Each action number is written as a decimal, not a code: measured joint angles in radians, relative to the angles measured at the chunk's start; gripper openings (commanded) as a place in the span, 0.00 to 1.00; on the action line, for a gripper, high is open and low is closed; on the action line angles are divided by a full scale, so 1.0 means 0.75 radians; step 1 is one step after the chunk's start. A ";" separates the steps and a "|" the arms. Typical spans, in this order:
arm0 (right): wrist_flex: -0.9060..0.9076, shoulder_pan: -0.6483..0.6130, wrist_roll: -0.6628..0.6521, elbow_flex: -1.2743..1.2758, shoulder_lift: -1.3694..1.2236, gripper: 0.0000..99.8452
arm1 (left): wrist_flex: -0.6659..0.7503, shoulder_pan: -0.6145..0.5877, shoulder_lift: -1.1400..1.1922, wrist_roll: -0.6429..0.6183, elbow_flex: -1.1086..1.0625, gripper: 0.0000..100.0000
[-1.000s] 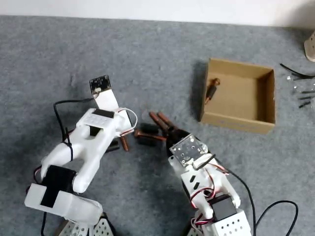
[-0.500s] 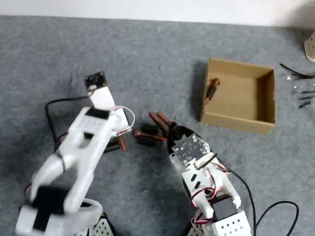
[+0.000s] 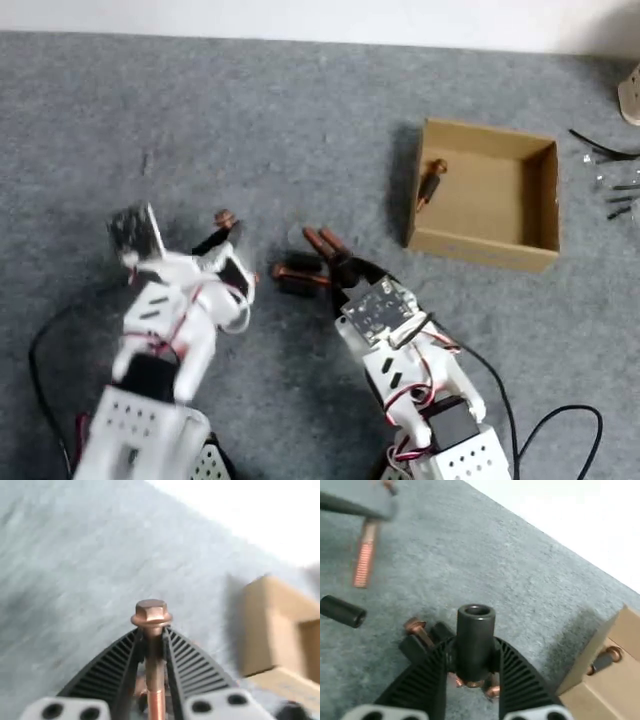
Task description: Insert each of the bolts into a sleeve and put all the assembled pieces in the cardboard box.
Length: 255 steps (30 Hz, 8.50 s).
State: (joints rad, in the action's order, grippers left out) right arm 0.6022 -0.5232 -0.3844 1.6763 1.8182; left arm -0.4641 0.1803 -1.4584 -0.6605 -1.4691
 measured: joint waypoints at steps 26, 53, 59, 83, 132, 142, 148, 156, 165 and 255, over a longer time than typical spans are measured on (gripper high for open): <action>0.047 -0.051 -0.108 0.000 0.000 0.01 | 0.385 0.395 -0.454 -0.002 -0.276 0.01; 0.078 -0.055 -0.110 0.000 0.000 0.01 | 0.552 0.376 -0.074 -0.100 -0.284 0.01; 0.078 -0.102 -0.110 0.000 0.000 0.01 | 0.843 0.331 0.147 -0.100 -0.284 0.01; 0.151 -0.184 -0.153 0.000 0.000 0.01 | 0.906 0.331 0.205 -0.104 -0.272 0.01; 0.117 0.055 -0.072 0.000 0.002 0.01 | 0.233 -0.113 0.239 0.045 0.027 0.01; 0.117 0.055 -0.072 0.000 0.002 0.01 | 0.117 -0.223 1.056 0.057 0.458 0.01; 0.117 0.055 -0.072 0.000 0.002 0.01 | 0.129 -0.264 1.676 0.108 0.800 0.01; 0.117 0.055 -0.072 0.000 0.002 0.01 | -0.012 -0.276 2.091 0.125 1.115 0.01; 0.117 0.055 -0.072 0.000 0.002 0.01 | -0.513 -0.274 2.324 0.129 1.530 0.01; 0.049 0.082 -0.096 0.000 0.000 0.01 | 1.045 0.385 0.698 -0.317 0.037 0.01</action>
State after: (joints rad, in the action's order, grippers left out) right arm 0.6391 -0.4618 -0.4565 1.6763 1.8182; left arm 0.3199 0.4687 -0.9352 -0.8984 -1.4415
